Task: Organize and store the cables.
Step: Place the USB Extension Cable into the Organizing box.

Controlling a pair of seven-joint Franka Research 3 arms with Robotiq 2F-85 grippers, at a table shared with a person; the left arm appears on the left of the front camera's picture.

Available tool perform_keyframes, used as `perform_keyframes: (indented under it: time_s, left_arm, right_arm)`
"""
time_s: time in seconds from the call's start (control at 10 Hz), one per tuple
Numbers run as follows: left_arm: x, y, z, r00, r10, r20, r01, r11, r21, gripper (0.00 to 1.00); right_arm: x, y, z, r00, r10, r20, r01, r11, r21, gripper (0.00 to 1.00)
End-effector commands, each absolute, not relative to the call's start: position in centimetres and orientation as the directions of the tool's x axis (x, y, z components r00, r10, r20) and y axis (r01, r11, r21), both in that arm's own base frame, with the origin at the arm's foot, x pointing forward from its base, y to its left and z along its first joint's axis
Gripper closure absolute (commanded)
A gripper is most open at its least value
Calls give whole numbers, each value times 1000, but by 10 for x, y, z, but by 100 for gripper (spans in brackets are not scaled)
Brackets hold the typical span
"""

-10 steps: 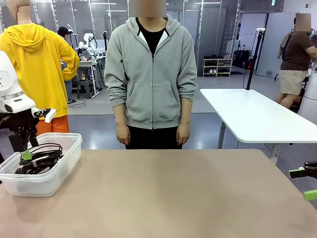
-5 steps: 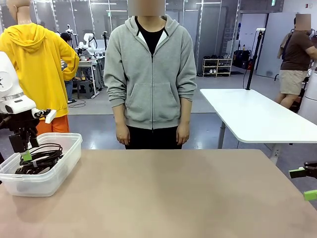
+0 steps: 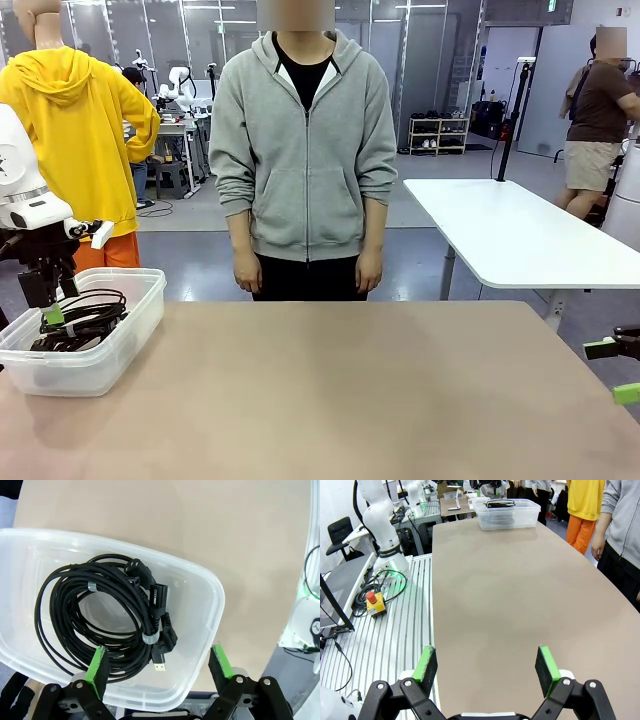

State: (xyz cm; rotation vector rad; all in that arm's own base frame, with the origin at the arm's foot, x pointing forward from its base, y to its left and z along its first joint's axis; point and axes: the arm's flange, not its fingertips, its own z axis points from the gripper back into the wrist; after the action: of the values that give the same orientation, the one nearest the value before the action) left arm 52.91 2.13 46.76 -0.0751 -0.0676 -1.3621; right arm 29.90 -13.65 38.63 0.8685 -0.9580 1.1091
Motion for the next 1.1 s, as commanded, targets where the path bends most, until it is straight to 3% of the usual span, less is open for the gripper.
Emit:
perform_keyframes:
  time_s: [0.0, 1.0]
  left_arm:
    - [531, 23, 468, 201, -976, 90, 980, 201, -9, 0]
    - [531, 23, 468, 201, -976, 90, 980, 201, -9, 0]
  right_arm:
    - [298, -137, 387, 148, 314, 938, -973, 218, 80, 0]
    - [298, -137, 387, 148, 314, 938, -973, 218, 80, 0]
